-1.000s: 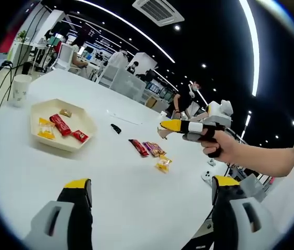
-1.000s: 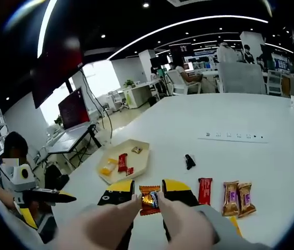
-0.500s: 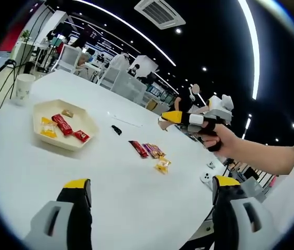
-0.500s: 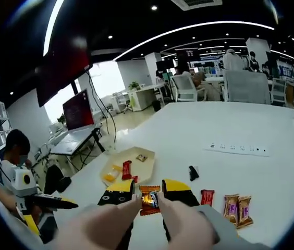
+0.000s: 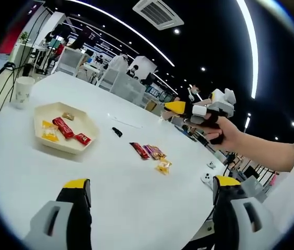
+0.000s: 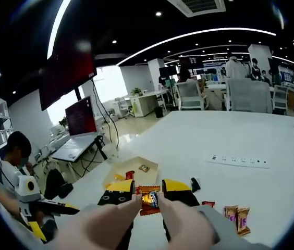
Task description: Place the target food into the container with the food tongs after gripping and lifting it, then release it inside without dropping or visibly crushing the food.
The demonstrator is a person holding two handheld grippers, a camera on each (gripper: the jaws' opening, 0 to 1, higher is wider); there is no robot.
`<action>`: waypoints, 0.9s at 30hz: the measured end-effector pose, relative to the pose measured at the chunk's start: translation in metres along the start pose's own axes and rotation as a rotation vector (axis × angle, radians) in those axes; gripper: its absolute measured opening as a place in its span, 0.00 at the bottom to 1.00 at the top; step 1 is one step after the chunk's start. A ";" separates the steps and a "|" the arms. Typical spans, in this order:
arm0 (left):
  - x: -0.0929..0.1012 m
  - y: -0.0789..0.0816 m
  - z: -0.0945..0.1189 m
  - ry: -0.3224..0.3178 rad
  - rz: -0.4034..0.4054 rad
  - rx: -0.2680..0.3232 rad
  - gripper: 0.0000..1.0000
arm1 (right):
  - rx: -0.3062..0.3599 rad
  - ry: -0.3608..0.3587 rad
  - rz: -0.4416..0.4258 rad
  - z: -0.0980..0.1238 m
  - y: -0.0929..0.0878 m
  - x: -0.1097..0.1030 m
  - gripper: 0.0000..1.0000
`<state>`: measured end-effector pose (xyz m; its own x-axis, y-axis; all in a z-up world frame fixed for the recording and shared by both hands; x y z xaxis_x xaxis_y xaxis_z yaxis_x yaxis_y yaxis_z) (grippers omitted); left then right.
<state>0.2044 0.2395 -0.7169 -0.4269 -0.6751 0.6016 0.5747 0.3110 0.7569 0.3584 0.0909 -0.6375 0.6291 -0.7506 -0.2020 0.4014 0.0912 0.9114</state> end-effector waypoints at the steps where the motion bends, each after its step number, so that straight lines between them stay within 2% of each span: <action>1: 0.000 0.000 0.000 0.001 0.000 0.001 0.98 | 0.000 0.002 0.003 -0.001 0.001 -0.001 0.20; 12: -0.003 0.002 0.003 0.007 0.007 0.017 0.98 | 0.011 0.032 0.019 -0.013 0.011 -0.018 0.20; 27: -0.009 0.010 0.006 0.013 -0.002 0.020 0.98 | 0.045 0.055 0.039 -0.026 0.030 -0.027 0.20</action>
<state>0.2094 0.2528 -0.7132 -0.4188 -0.6843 0.5969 0.5599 0.3229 0.7631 0.3707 0.1306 -0.6140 0.6798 -0.7099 -0.1845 0.3462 0.0889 0.9339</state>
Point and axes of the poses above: the point that each gripper's makers call its tool centre point, and the gripper's own axes: z roughly backward along the fingers, x roughly to its right, y roughly out of its top, the point moved 3 cm from there along z, roughly backward along the fingers, and after that the axes turned 2 degrees about z, right-handed, at the moved point
